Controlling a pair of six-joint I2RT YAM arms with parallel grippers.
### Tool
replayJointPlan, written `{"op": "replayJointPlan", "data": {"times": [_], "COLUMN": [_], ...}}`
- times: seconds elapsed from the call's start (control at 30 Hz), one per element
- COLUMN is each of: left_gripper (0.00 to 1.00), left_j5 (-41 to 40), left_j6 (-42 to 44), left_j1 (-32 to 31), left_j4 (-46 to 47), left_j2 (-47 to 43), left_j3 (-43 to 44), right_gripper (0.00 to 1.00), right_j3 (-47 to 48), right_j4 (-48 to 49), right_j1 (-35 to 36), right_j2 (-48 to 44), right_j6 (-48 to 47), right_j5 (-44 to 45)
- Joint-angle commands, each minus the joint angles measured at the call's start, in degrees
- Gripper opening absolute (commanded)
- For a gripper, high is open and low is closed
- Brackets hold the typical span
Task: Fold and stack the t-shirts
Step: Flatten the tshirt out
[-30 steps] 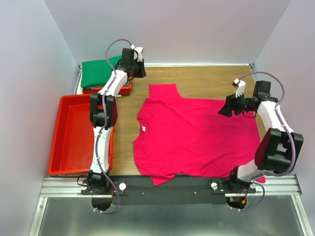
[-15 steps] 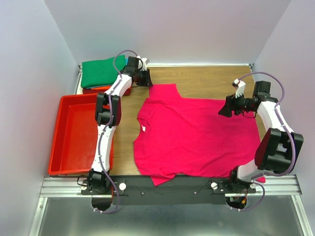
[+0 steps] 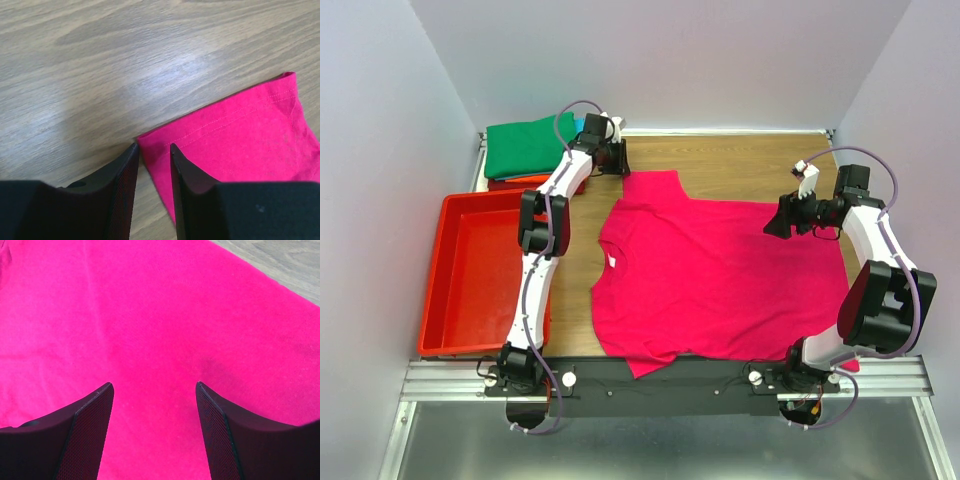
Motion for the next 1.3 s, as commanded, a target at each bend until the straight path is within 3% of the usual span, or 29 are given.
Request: {"op": "replayJointPlan", "data": {"times": [0.0,0.2,0.43,0.63,0.83,0.97,1.1,1.27], "left_gripper": [0.38,0.27,0.01,0.00,0.00,0.00,0.00,0.00], "left_j5": [-2.23,-7.85,-10.75,-15.67,-14.98,-12.35,-9.27,-6.81], "left_j6": [1.33,2.91,4.05,4.49,5.28,5.55,5.46,5.55], "left_j1": [-2.01,-2.98,-3.16,-1.49,2.28,2.91,2.82,2.82], "left_j4": [-4.01,-5.95,-3.23,2.92,4.69,3.73,1.61,1.96], "left_j2": [2.91,2.65,-1.55,-12.72,-15.72,-13.88,-10.80,-11.24], "left_j3": [0.37,-0.07,-1.48,-8.58,-14.49,-10.82,-6.24,-6.84], "right_gripper": [0.73,0.73,0.73,0.73,0.73,0.73,0.71,0.70], "right_j3": [-0.42,-0.43,-0.78,-0.78,1.50,9.49,18.54,31.20], "right_j4": [0.65,0.65,0.65,2.32,8.64,9.09,9.00,8.91], "right_j1": [-0.35,-0.44,-0.44,-1.93,-4.57,-6.85,-6.95,-4.41], "right_j2": [-0.67,-0.76,-0.67,1.34,4.42,11.09,23.45,34.91], "right_j6": [0.02,0.02,-0.42,1.51,6.87,10.12,12.58,15.75], "right_j5": [-0.89,-0.98,0.25,5.43,16.32,18.80,16.25,15.28]}}
